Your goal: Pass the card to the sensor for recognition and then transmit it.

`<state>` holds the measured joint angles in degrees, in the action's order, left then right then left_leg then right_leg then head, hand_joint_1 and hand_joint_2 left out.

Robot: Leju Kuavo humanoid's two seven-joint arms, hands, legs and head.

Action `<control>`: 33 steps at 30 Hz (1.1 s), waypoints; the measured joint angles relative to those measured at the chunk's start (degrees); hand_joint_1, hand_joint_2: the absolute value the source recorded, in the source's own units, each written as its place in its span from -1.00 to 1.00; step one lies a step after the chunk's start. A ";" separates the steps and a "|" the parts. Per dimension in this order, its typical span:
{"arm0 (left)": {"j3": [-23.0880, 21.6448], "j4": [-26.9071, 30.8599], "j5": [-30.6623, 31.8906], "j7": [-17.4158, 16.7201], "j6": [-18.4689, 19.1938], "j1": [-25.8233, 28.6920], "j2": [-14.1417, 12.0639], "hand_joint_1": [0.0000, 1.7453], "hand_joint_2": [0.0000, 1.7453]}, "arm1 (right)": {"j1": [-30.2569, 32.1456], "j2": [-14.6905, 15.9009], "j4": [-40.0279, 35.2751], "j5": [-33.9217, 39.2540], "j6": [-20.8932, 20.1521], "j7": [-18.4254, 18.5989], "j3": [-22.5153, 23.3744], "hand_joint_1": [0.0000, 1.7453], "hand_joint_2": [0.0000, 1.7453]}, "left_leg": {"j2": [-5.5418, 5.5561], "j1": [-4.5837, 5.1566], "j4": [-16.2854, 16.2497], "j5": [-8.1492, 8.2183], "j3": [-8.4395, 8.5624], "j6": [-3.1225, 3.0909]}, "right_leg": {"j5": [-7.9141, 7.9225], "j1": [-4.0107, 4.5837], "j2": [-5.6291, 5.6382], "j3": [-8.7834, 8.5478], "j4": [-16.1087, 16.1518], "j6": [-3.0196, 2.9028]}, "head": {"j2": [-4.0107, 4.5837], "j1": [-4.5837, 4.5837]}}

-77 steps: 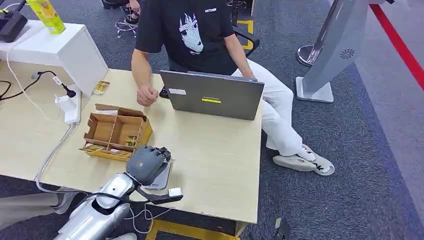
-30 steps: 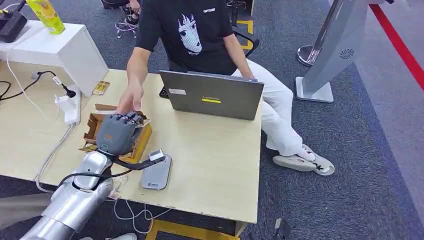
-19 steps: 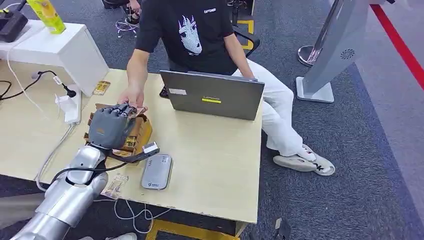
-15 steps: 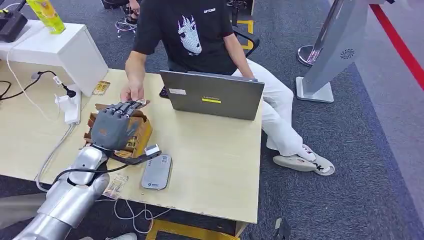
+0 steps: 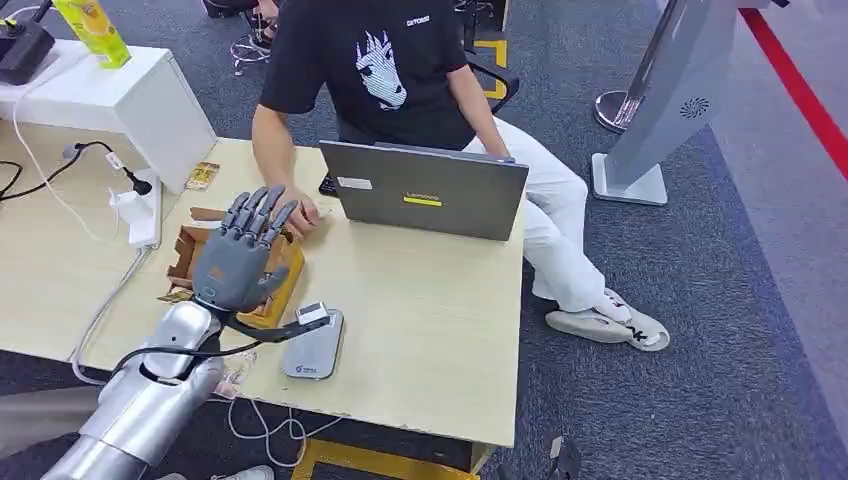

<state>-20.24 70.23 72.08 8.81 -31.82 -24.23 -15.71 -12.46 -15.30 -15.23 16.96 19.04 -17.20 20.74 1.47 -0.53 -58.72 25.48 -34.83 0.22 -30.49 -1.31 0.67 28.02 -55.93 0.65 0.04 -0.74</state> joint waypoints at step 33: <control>-1.79 7.89 -0.26 -1.42 4.09 17.15 -7.69 -1.00 1.00 | 0.72 0.83 0.00 0.81 -0.02 -2.01 -0.22 -1.00 1.00 | -0.01 -0.03 0.04 0.01 0.00 0.02 | -0.01 0.04 -0.01 -0.01 0.00 -0.01 | 0.00 0.00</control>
<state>-22.03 78.12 71.82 7.39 -27.74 -7.08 -23.41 -11.74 -14.47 -15.23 17.77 19.02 -19.21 20.52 1.46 -0.56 -58.68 25.49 -34.83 0.24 -30.50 -1.27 0.65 28.01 -55.93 0.64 0.04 -0.74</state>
